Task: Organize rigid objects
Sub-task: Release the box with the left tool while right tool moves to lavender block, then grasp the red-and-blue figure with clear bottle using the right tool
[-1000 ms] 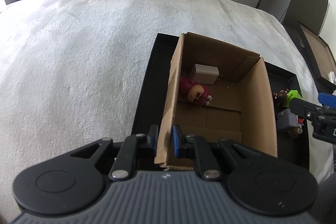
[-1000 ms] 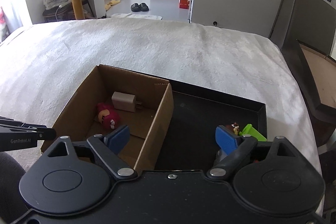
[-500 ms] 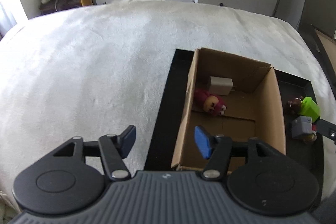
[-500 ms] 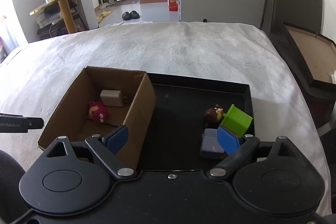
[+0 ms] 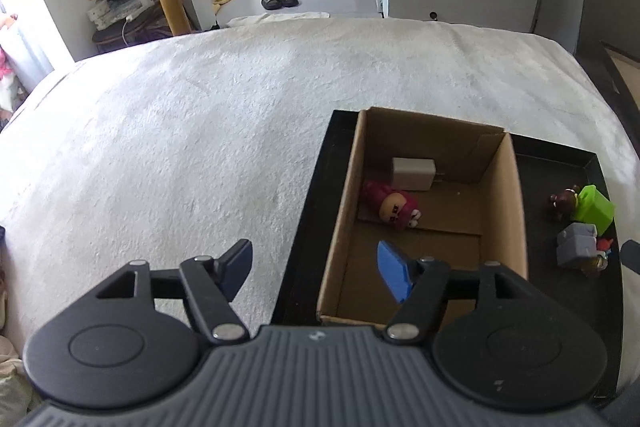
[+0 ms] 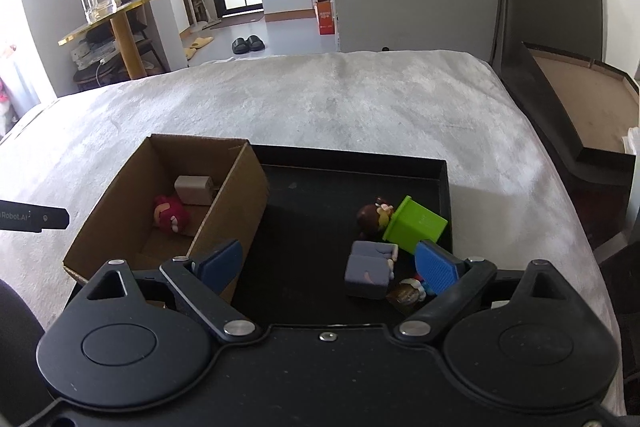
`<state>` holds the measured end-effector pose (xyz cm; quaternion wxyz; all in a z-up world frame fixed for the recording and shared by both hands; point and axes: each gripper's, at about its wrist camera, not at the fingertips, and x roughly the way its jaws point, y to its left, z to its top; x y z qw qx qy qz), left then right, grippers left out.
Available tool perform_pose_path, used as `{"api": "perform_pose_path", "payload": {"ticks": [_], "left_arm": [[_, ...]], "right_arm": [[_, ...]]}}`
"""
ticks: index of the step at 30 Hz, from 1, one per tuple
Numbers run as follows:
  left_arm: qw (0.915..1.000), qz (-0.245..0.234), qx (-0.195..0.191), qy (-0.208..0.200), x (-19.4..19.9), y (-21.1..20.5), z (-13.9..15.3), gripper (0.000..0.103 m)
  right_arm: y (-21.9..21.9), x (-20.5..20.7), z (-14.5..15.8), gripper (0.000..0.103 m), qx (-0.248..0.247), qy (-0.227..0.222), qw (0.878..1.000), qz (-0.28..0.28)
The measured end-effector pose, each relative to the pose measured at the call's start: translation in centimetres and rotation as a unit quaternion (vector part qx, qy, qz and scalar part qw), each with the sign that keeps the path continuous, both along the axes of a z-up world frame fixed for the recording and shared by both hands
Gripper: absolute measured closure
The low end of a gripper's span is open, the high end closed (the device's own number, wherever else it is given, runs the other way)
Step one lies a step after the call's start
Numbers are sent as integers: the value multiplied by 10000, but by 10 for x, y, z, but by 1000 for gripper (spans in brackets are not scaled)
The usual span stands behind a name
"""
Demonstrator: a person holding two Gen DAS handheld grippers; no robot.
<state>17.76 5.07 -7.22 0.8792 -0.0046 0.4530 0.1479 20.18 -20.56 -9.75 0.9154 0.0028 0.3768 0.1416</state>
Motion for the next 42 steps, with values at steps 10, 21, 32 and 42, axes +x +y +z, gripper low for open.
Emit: {"api": "perform_pose_path", "payload": {"ticks": [10,21,32,42], "left_arm": [[9998,-152,146,-54,7,-35,10,31],[9984,-284,495,18,18,-64,11,31],[9952,-421,824,306,30,-88,-1,31],[9929,-423,1001,486,39,-95,-9,31]], "right_arm": [[-28,-1,-14,3,255,70,9994,-215],[-53,6,-35,3,552,211,9977,-346],[-67,18,-68,23,845,402,9950,-343],[-79,39,-98,66,1264,906,9853,-701]]}}
